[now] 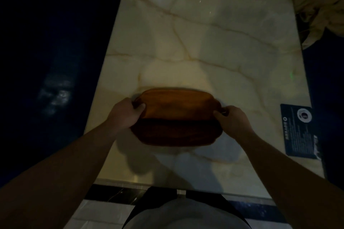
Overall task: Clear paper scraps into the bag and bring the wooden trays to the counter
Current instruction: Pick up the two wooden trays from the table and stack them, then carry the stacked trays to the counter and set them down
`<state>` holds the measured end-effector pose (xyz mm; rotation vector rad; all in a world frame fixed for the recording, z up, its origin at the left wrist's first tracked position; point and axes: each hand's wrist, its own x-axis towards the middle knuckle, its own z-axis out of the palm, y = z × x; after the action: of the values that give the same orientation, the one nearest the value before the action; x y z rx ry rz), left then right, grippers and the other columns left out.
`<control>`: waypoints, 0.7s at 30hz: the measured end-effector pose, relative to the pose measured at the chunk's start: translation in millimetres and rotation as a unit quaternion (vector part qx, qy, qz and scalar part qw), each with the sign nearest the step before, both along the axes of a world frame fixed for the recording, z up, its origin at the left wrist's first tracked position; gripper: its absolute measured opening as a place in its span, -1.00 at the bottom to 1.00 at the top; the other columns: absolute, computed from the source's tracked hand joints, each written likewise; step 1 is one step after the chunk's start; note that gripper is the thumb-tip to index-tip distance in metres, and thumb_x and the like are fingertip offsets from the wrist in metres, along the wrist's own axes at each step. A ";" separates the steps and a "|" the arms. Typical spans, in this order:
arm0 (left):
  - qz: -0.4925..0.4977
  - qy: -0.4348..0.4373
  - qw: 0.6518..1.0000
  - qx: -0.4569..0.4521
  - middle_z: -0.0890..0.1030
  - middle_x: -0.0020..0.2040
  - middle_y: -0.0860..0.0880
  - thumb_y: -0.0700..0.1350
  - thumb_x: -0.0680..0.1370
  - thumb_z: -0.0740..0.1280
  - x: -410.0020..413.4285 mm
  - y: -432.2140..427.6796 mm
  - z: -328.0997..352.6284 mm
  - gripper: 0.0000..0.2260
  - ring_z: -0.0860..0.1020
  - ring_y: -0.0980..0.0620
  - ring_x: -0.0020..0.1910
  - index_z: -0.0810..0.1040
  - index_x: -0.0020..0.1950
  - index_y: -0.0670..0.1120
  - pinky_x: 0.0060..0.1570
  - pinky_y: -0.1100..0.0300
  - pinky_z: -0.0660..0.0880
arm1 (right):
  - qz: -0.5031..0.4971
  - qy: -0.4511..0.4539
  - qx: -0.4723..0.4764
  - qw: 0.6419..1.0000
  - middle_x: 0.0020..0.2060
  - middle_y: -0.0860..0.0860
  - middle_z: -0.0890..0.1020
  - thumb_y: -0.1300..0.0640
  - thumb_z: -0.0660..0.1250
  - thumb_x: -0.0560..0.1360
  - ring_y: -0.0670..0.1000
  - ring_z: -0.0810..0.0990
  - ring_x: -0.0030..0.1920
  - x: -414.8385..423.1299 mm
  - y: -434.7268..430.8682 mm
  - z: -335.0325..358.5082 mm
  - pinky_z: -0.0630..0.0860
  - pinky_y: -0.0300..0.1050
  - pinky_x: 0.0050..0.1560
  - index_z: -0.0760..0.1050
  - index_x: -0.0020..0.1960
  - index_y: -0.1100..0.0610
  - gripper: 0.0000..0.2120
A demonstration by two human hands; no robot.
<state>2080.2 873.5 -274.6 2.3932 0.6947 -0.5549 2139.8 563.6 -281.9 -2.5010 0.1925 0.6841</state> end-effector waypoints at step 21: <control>0.187 -0.276 0.914 -0.232 0.58 0.10 -0.02 -0.15 0.61 0.14 -11.3 -53.4 94.4 -0.73 0.56 0.01 0.08 0.49 0.25 0.05 0.14 0.10 0.48 | -0.112 0.024 0.450 0.886 0.11 0.10 0.65 0.23 0.19 0.58 0.15 0.61 0.15 45.6 -24.9 73.0 0.53 0.13 0.15 0.53 0.22 0.03 -0.72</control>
<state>2068.9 820.0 -180.2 1.7756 0.6474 0.1204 2185.4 538.7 -208.9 -1.5404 0.1332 0.5584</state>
